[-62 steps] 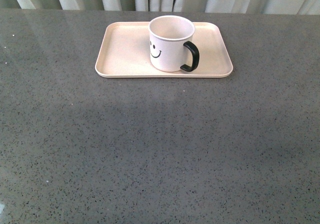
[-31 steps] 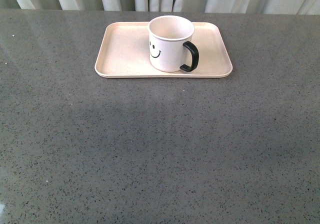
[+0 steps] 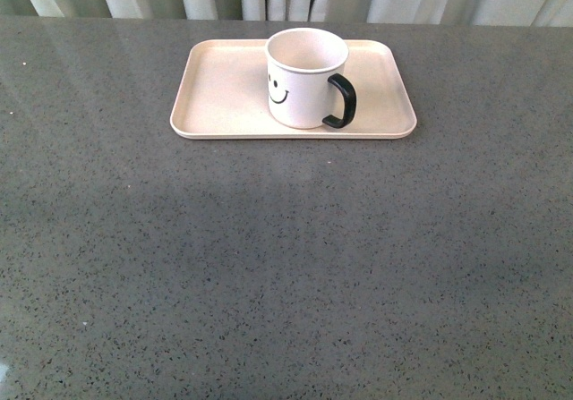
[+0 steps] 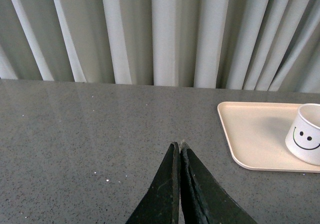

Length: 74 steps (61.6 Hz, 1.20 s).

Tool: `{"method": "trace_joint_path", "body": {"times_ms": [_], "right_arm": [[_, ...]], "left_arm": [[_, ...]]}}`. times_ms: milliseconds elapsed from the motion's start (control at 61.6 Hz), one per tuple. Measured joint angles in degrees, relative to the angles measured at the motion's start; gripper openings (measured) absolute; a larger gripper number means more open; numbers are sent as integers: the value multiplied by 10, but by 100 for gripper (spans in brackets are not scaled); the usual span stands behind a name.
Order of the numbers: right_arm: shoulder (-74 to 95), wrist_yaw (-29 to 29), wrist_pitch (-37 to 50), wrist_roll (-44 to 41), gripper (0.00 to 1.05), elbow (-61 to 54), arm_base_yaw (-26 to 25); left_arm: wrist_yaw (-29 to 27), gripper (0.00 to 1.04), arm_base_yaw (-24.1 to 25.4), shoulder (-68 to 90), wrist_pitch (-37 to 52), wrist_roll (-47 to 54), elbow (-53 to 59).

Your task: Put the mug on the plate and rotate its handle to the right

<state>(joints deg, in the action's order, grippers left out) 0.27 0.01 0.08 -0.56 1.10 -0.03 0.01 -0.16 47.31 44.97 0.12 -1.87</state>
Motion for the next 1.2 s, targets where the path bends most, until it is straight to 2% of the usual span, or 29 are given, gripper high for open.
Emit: {"method": "trace_joint_path", "body": {"times_ms": [601, 1201], "right_arm": [[0, 0, 0, 0, 96, 0, 0], [0, 0, 0, 0, 96, 0, 0]], "left_arm": [[0, 1, 0, -218, -196, 0, 11], [0, 1, 0, -343, -318, 0, 11]]}}
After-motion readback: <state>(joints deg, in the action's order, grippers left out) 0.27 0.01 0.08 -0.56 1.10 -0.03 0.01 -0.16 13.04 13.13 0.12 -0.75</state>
